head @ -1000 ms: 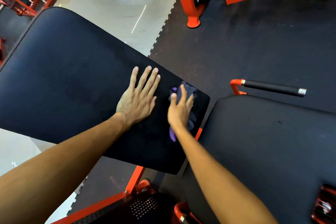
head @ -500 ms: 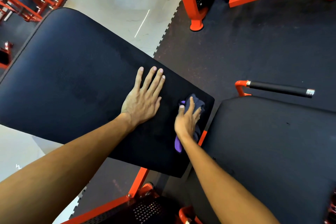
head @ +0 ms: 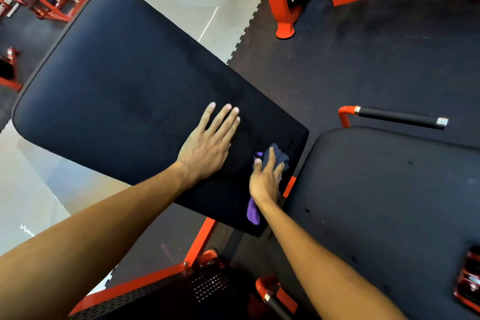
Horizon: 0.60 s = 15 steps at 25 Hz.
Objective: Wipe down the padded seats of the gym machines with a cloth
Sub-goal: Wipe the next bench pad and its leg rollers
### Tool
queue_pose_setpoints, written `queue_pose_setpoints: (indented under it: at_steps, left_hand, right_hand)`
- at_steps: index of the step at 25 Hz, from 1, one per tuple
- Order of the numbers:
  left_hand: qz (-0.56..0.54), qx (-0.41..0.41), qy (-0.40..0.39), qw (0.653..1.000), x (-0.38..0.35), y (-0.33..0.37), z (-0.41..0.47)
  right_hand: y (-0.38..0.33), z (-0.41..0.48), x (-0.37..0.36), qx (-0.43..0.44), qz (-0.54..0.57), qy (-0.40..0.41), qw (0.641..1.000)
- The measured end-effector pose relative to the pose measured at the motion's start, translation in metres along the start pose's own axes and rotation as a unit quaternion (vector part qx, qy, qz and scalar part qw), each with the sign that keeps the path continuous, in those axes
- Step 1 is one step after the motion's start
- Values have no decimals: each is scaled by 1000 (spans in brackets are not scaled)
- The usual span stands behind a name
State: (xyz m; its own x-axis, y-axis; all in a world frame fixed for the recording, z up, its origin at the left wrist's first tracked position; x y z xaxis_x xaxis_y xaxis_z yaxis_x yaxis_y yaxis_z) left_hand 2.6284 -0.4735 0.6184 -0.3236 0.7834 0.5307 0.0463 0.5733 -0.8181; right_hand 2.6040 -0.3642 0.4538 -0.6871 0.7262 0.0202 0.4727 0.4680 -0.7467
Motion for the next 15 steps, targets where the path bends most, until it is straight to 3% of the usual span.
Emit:
queue_pose_setpoints:
  at_steps: [5, 8, 12, 15]
  left_hand:
    - [-30, -29, -35, 999, -4, 34, -51]
    - [-53, -36, -16, 998, -5, 41, -66]
    - [-38, -39, 3, 999, -8, 45, -65]
    - [-27, -36, 15, 999, -10, 46, -64]
  right_hand:
    - [14, -86, -41, 166, -81, -67, 980]
    - [67, -80, -33, 121, -105, -72, 984]
    - [77, -5, -3, -42, 26, 54, 997]
    - [39, -15, -18, -9, 61, 61, 996]
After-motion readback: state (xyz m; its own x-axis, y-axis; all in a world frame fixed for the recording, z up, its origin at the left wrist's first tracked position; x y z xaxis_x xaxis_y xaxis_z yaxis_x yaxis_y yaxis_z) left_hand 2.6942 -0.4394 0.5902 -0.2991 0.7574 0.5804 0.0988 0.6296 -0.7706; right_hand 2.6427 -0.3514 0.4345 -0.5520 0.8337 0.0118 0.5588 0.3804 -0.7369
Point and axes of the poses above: each hand's wrist, its own z-axis towards the middle knuckle, its own x-axis out of the back of the hand, y = z × x, the point moved 5 cm from there along z, towards the middle knuckle, and after that the axes turned 10 degrees about z, right-handed, at the moved point
